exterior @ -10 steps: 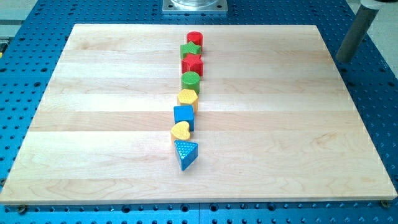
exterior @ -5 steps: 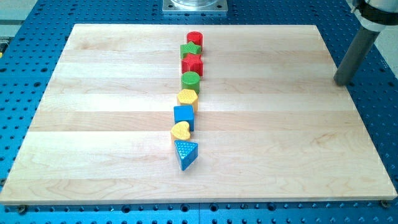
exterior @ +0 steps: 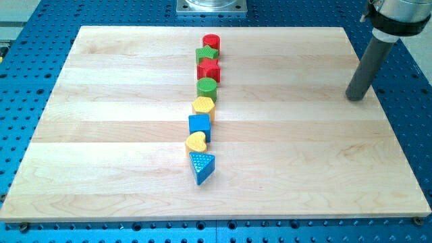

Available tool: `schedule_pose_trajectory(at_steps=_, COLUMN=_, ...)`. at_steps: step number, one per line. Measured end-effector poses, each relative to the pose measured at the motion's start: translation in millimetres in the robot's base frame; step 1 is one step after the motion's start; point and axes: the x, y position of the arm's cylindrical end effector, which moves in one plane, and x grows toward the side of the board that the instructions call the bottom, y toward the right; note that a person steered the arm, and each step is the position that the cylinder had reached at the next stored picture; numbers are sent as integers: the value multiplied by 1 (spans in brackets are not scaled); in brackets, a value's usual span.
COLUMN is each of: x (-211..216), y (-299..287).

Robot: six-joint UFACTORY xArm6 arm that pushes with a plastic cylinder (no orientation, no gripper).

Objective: Separate the yellow hexagon from the vertical line of blocks

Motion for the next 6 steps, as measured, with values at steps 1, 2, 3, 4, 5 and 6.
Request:
schedule_pose_trajectory(at_steps=1, x=12, y=-109)
schedule_pose_trajectory(at_steps=2, x=50, y=-139)
schedule_pose_trajectory(at_steps=3, x=53, y=-189)
schedule_pose_trajectory(at_steps=4, x=58, y=-248)
schedule_pose_trajectory(at_steps=5, x=50, y=-259)
schedule_pose_trajectory(at_steps=6, x=47, y=-287)
